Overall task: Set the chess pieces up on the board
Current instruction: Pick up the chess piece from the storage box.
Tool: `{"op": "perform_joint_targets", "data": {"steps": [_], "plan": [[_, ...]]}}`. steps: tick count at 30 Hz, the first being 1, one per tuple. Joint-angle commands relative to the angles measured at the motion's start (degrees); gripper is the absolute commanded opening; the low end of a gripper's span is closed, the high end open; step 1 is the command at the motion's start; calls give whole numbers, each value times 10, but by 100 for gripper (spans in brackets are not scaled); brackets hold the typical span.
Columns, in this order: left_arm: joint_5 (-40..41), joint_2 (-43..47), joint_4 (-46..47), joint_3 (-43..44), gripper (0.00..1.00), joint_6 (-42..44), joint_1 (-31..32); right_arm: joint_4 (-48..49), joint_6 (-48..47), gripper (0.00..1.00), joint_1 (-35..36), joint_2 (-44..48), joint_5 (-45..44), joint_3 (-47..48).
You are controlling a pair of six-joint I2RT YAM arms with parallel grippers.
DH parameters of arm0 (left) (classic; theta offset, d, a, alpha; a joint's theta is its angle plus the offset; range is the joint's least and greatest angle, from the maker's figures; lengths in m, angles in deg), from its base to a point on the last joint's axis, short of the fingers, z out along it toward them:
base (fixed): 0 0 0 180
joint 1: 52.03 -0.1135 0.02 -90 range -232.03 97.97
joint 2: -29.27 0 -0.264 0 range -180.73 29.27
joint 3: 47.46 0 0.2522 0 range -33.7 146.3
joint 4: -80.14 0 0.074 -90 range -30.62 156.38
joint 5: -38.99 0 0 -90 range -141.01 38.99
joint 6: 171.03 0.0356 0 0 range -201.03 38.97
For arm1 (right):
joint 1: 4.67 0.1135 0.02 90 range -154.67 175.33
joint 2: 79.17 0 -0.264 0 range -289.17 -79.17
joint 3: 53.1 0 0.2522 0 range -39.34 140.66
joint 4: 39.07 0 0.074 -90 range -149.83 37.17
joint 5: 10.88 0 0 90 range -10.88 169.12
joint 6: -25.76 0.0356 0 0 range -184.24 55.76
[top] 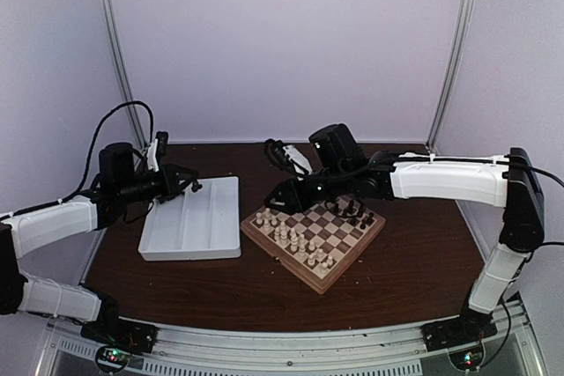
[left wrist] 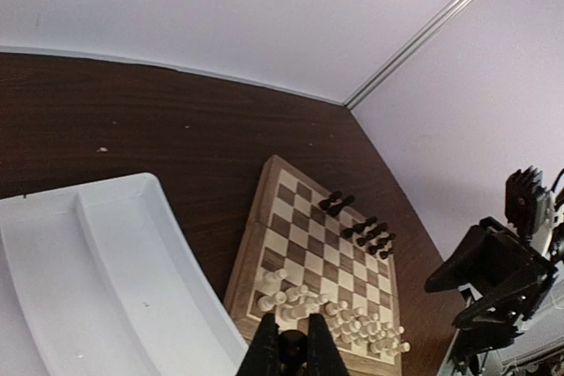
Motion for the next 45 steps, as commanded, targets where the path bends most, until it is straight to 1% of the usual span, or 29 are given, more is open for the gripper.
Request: {"op": "perform_joint_targets", "data": {"steps": [1,2,4,6,11,15,22,30,36,38,43,45], "plan": [[-122,-8,136,7,0,-85,-3,144,76,54,4,-2,57,-1],[-138,-13,152,10,0,-100,-3,162,80,57,4,-5,68,0],[-170,-26,194,16,0,-134,-3,194,86,61,5,-11,87,3],[-199,-39,238,21,0,-178,-3,226,92,67,5,-21,106,9],[-247,-68,341,31,0,-263,-2,259,107,73,5,-67,140,55],[-261,-77,372,37,1,-293,6,305,132,74,5,-102,166,85],[-263,-75,364,42,2,-293,28,360,165,75,6,-149,198,128],[-264,-81,358,46,2,-290,41,414,203,73,7,-169,236,140],[-264,-92,361,56,2,-291,50,424,217,70,10,-176,254,144],[-265,-95,361,59,2,-291,52,429,220,66,10,-177,254,142],[-265,-97,362,60,2,-292,53,434,222,53,10,-171,255,133],[-266,-94,359,62,2,-289,53,443,224,50,10,-166,253,125]]}}
